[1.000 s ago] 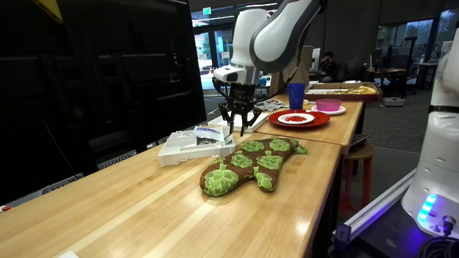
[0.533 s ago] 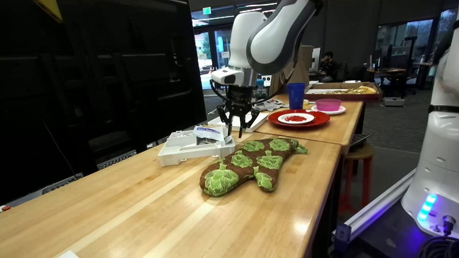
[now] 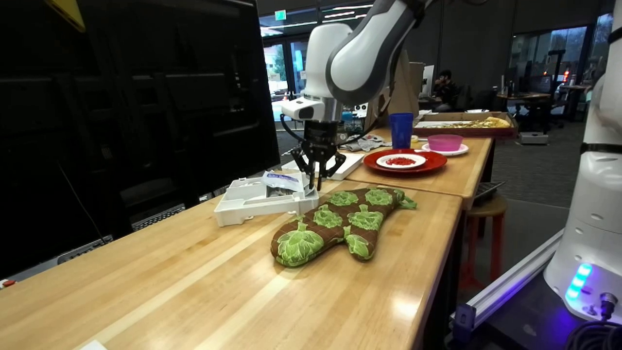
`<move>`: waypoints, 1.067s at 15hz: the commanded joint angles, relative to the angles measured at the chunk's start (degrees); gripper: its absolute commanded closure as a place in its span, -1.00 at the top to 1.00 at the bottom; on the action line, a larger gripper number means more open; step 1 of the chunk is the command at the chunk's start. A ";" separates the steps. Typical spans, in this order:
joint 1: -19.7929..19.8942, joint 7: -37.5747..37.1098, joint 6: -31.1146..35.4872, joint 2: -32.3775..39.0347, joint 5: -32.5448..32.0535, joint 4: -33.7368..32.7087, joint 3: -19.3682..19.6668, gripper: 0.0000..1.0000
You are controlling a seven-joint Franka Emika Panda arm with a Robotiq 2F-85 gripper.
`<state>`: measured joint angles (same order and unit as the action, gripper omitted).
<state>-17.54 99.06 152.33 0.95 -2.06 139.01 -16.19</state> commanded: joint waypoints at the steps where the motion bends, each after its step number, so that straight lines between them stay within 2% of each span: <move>1: 0.62 1.44 -1.43 1.01 -0.40 -1.87 -0.29 -1.00; 9: 1.90 2.74 -2.16 1.17 0.74 -2.88 -0.14 -0.98; 16: 2.62 3.62 -3.05 1.45 -1.85 -2.81 0.31 -0.98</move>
<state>-15.55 101.77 150.17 2.41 -2.57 136.66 -16.15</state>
